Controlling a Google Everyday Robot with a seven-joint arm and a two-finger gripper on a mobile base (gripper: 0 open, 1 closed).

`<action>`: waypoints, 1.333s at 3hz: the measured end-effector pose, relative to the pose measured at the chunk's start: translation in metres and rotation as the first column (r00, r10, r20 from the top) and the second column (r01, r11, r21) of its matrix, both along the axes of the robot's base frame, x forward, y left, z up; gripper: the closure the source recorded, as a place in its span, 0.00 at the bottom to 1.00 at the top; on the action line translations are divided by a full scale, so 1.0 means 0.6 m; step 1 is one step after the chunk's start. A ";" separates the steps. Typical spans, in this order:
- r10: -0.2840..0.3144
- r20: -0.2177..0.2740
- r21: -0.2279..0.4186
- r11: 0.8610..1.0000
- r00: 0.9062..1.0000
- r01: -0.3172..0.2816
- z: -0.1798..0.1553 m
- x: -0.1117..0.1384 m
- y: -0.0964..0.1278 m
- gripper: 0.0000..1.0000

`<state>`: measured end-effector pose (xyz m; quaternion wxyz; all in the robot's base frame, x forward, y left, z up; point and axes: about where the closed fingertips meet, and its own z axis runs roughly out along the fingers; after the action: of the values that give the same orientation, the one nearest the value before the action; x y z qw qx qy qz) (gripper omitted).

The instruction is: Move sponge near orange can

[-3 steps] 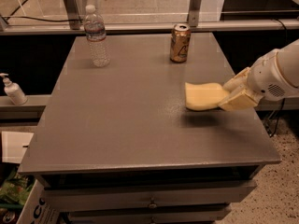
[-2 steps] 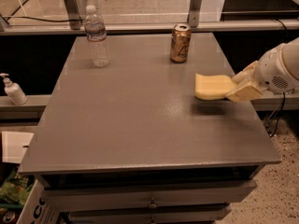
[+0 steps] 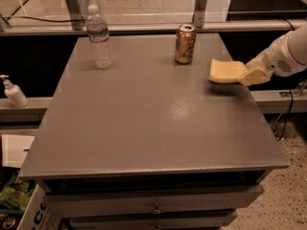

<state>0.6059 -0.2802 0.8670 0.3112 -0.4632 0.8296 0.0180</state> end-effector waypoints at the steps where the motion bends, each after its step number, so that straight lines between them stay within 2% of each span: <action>1: -0.022 0.022 -0.012 1.000 1.000 0.023 0.004 0.058 -0.001 1.00; 3: -0.042 0.026 -0.033 0.999 0.999 0.043 -0.012 0.140 0.029 1.00; 4: -0.049 0.019 -0.046 0.998 0.999 0.049 -0.024 0.164 0.038 1.00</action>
Offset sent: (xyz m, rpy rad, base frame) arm 0.0934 0.0147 -0.0018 -0.0336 -0.0387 -0.0552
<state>0.7044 -0.2576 0.8526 0.3079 -0.4500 0.8382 -0.0129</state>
